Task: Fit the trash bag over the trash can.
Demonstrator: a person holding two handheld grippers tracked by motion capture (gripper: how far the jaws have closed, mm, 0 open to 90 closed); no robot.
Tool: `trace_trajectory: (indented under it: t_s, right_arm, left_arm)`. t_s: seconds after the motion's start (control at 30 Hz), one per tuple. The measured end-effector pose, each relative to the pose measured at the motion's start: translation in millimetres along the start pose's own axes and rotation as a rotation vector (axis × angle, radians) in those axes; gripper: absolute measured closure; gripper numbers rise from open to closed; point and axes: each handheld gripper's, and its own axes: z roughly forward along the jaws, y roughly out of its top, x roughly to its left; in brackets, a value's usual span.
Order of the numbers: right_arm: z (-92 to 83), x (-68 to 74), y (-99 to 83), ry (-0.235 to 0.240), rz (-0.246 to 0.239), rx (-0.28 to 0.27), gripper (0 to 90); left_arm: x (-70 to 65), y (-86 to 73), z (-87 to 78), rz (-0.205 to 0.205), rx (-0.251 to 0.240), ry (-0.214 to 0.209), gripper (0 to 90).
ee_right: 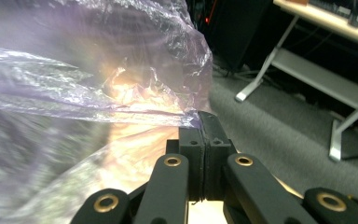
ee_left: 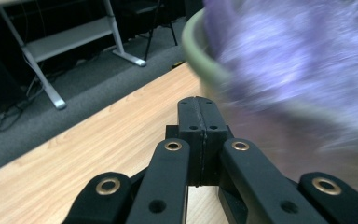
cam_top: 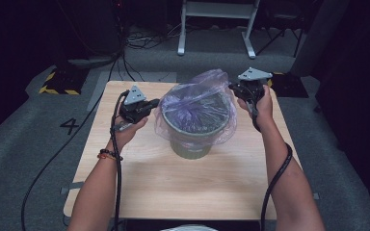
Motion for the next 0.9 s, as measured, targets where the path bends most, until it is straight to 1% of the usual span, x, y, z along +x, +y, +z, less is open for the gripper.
trace_trajectory:
  t_s: [0.07,0.13,0.2,0.27,0.37,0.4,0.47,0.5,0.57,0.63,0.67,0.7,0.73,0.77,0.83,0.87,0.9]
  right_arm:
    - [5.7,-4.1,-6.4,-0.001,0.026,0.019,89.9]
    - [10.9,-7.0,-13.6,0.008,0.050,0.033,90.0]
    - [16.1,-9.3,-20.6,0.006,0.064,0.052,90.0]
    - [19.5,-10.1,-26.6,0.015,0.078,0.055,90.0]
    - [23.9,-8.9,-34.8,0.027,0.090,0.072,90.0]
    - [25.2,-8.7,-37.6,0.029,0.092,0.077,90.0]
    - [27.7,-8.8,-43.2,0.033,0.098,0.092,90.0]
    - [28.5,-9.2,-45.7,0.034,0.104,0.092,90.0]
    - [28.7,-9.6,-50.5,0.037,0.121,0.086,89.4]
    - [25.5,-9.6,-52.9,0.037,0.127,0.062,89.0]
    - [23.2,-9.9,-53.4,0.035,0.127,0.052,88.9]
    - [20.7,-10.4,-53.5,0.034,0.129,0.042,88.9]
    - [18.2,-11.0,-53.1,0.032,0.126,0.035,89.0]
    - [15.7,-11.9,-52.2,0.030,0.126,0.027,89.1]
    - [11.1,-13.9,-49.6,0.027,0.134,0.006,89.3]
    - [9.2,-14.2,-47.8,0.020,0.131,-0.002,89.3]
    - [7.5,-14.5,-45.9,0.015,0.128,-0.011,89.2]
  left_arm:
    - [5.2,-4.3,6.1,-0.036,-0.005,0.001,90.0]
    - [9.2,-8.4,11.7,-0.061,-0.006,0.004,90.0]
    - [13.0,-12.2,17.3,-0.081,0.001,-0.003,90.0]
    - [14.8,-15.6,21.9,-0.094,0.007,-0.010,90.0]
    - [14.7,-18.3,25.0,-0.098,0.007,-0.024,90.0]
    - [14.5,-18.7,25.6,-0.092,0.009,-0.028,90.0]
    - [13.7,-19.3,25.7,-0.091,0.012,-0.028,90.0]
    - [13.2,-19.3,24.9,-0.084,0.016,-0.025,90.0]
    - [12.7,-19.2,20.1,-0.070,0.024,-0.021,90.0]
    - [12.6,-17.5,9.7,-0.059,0.007,0.001,88.9]
    - [12.3,-15.6,3.3,-0.056,-0.009,0.012,74.8]
    - [12.2,-13.5,-3.8,-0.058,-0.027,0.019,67.6]
    - [12.6,-11.1,-10.4,-0.056,-0.044,0.008,59.5]
    - [12.3,-8.7,-16.4,-0.052,-0.066,-0.015,54.5]
    - [9.0,-3.5,-26.4,-0.049,-0.108,-0.033,41.6]
    - [7.3,-1.1,-29.5,-0.045,-0.124,-0.056,35.1]
    - [5.7,1.6,-31.2,-0.044,-0.125,-0.086,32.1]
